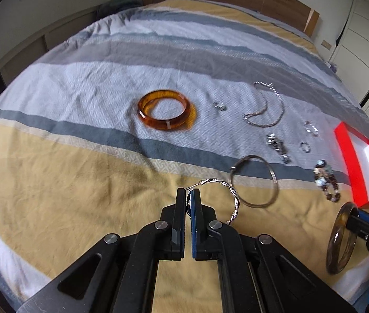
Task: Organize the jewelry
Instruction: 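Grasp the twisted silver hoop with the left gripper while the right grasps the dark brown bangle, then carry both bracelets into the red box and open both grippers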
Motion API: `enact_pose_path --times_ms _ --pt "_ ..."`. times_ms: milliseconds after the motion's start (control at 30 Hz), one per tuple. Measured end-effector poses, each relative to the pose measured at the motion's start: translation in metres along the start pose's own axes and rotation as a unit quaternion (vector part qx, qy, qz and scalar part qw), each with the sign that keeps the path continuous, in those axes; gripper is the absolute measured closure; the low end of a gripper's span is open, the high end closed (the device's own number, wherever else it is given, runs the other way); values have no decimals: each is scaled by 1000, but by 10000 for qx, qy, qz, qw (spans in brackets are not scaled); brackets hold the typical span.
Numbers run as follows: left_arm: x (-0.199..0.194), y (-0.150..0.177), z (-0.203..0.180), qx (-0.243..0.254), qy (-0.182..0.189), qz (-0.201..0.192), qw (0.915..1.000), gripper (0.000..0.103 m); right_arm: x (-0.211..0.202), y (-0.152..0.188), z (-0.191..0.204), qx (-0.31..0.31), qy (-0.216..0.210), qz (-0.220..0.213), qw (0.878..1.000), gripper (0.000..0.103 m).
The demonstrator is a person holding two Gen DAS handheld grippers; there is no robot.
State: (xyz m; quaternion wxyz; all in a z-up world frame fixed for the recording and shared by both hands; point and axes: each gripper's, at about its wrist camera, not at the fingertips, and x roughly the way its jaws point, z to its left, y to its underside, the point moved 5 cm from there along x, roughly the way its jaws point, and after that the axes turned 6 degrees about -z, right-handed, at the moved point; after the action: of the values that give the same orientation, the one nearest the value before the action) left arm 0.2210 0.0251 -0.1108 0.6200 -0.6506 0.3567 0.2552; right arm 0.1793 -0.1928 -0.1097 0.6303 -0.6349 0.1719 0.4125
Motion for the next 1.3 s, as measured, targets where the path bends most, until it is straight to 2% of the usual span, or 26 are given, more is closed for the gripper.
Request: enact_pose_path --times_ms 133,300,467,633,767,967,1067,1300 --pt "-18 -1 -19 107 83 -105 9999 100 -25 3 -15 158 141 -172 9996 95" --pt "-31 -6 -64 324 321 -190 9988 100 -63 10 -59 444 501 -406 9969 95" --pt "-32 -18 -138 775 727 -235 9941 100 -98 13 -120 729 959 -614 9908 95" --pt "-20 -29 -224 1268 1173 -190 9848 100 -117 15 -185 941 1382 -654 9838 95" --pt "-2 -33 -289 1589 1445 -106 9766 100 -117 18 -228 1013 1615 -561 9801 95" --pt "34 -22 -360 1997 1631 142 9661 100 -98 30 -271 1016 1703 -309 9797 95" --pt "49 -12 -383 2142 1640 231 9626 100 -87 39 -286 1028 1688 -161 9801 95" --pt "78 4 -394 2285 1459 482 9613 100 -64 53 -296 803 1651 151 9829 95"
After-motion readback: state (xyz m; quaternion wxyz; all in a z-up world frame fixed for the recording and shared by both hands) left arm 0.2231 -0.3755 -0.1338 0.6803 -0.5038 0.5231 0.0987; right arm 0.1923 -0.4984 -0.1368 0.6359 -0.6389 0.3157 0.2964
